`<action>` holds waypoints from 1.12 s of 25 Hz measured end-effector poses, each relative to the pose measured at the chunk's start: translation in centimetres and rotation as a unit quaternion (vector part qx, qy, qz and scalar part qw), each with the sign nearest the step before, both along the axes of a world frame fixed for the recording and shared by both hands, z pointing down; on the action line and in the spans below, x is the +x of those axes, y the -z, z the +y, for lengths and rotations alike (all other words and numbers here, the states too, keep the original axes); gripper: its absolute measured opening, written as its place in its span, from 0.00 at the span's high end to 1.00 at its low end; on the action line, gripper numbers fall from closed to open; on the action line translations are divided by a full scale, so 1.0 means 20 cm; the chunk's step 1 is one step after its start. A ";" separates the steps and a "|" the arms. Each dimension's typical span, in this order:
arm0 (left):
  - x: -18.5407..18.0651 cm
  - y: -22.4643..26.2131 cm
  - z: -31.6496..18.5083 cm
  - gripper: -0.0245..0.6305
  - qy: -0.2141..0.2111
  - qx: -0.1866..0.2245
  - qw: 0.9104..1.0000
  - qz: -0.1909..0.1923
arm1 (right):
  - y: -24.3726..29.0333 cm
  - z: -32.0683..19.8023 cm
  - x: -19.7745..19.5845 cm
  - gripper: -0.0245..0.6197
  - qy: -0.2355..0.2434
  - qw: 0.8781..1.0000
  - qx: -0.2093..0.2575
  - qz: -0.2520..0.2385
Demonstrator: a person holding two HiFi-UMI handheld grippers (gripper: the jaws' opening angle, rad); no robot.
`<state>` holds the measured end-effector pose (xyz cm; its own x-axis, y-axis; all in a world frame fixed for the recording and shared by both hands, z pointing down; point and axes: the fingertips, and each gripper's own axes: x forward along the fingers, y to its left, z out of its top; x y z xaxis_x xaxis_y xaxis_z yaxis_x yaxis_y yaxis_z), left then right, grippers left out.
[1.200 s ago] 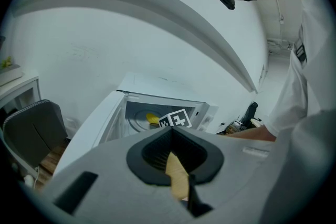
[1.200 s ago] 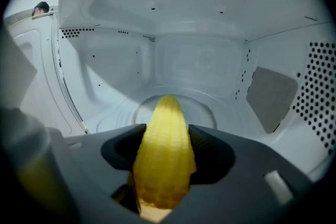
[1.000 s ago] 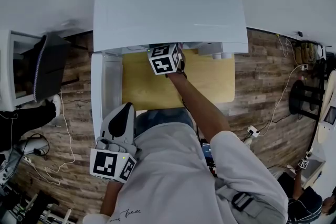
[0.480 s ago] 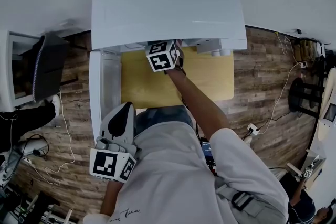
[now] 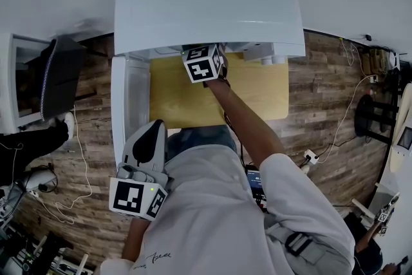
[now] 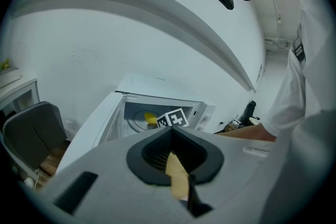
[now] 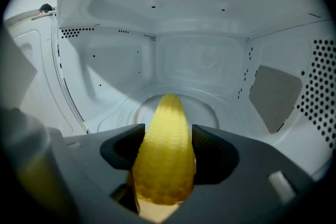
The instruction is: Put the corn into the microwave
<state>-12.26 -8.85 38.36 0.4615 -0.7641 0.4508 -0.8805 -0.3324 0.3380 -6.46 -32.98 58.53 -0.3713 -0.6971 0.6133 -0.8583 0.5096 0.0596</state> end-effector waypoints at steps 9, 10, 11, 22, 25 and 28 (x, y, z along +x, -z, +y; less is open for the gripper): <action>0.00 0.02 0.00 0.98 -0.005 0.005 1.000 0.001 | 0.02 0.02 0.01 0.52 -0.004 1.000 -0.003 -0.008; 0.01 0.02 0.00 0.97 -0.005 0.006 1.000 0.001 | 0.03 0.02 0.01 0.52 -0.004 1.000 -0.003 -0.007; 0.01 0.02 0.00 0.97 -0.006 0.006 1.000 0.001 | 0.03 0.03 0.01 0.52 -0.004 1.000 -0.003 -0.006; 0.03 0.04 0.03 0.98 -0.016 0.015 1.000 0.003 | 0.05 0.08 0.03 0.52 -0.010 1.000 -0.002 -0.008; 0.04 0.05 0.03 0.98 -0.018 0.019 1.000 0.004 | 0.06 0.09 0.04 0.52 -0.012 1.000 -0.004 -0.010; 0.04 0.06 0.02 0.98 -0.019 0.023 1.000 0.005 | 0.07 0.09 0.06 0.52 -0.015 1.000 -0.005 -0.012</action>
